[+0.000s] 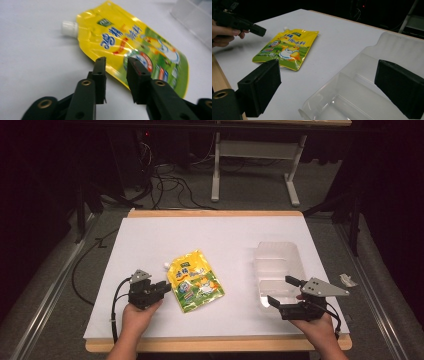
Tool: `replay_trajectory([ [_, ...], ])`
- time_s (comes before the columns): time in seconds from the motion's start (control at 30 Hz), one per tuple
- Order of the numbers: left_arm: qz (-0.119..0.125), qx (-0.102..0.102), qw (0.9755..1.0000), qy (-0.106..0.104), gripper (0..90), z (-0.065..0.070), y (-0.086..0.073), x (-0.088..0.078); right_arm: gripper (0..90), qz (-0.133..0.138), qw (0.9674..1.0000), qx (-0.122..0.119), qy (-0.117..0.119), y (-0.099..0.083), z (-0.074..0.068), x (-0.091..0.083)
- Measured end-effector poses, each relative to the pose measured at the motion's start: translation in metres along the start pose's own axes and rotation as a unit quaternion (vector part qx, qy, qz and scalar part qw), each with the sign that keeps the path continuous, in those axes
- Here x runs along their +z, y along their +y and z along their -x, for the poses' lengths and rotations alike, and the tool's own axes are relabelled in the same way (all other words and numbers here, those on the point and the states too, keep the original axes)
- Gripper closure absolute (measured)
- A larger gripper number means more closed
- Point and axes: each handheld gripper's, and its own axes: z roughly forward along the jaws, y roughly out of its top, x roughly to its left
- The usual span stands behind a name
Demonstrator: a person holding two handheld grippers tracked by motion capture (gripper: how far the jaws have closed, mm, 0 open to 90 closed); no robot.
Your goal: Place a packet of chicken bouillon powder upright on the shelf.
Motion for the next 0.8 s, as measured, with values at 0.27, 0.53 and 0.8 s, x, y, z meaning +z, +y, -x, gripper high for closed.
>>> replay_trajectory([
  [0.27,0.003,-0.025,0.9994,0.023,50.2,-0.014,0.009,0.017,7.2,-0.003,1.0,-0.003,0.0,-0.001,0.0,0.001],
  [0.53,0.001,-0.057,0.9982,0.014,41.2,-0.027,0.018,0.035,7.4,-0.007,1.0,0.0,0.0,-0.001,0.0,0.002],
  [0.8,-0.004,-0.088,0.9961,0.005,39.5,-0.037,0.023,0.051,7.6,-0.008,1.0,0.002,-0.002,-0.002,0.0,0.002],
])
